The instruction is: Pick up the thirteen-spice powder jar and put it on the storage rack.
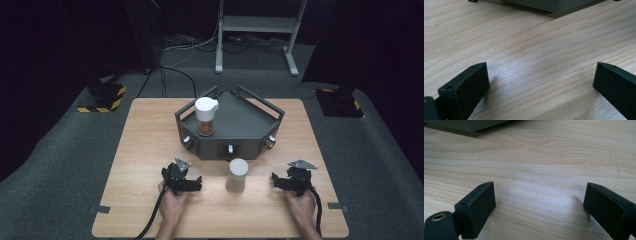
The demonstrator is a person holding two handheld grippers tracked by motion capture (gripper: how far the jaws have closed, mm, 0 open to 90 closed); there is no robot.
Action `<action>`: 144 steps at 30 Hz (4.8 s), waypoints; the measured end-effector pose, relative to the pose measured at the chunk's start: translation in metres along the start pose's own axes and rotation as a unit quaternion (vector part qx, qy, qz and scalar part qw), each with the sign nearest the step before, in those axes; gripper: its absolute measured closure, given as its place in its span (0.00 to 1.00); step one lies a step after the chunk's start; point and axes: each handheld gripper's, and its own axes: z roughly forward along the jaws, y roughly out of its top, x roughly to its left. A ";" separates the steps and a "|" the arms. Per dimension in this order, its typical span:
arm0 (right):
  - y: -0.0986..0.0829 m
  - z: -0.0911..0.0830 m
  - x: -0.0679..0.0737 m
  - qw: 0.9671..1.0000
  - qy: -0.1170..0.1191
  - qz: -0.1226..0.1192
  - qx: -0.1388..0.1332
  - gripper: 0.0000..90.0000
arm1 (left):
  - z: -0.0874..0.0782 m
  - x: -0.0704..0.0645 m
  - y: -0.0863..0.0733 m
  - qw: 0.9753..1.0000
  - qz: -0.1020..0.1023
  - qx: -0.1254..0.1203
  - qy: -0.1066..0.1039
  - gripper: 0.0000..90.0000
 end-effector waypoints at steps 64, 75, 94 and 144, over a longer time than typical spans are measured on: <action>-0.014 -0.025 -0.004 0.999 0.044 -0.002 -0.029 0.05 | 0.000 0.000 0.000 1.000 0.001 0.000 0.000 0.00; -0.019 -0.028 -0.001 0.997 0.067 -0.010 -0.030 0.05 | 0.000 0.000 0.000 1.000 0.001 0.000 0.000 0.00; -0.018 -0.028 0.002 0.991 0.129 -0.028 -0.036 0.04 | 0.000 0.000 0.000 1.000 0.001 0.000 0.000 0.00; -0.005 -0.023 0.037 0.974 0.204 -0.086 -0.047 0.06 | 0.000 0.000 0.000 1.000 0.001 0.000 0.000 0.00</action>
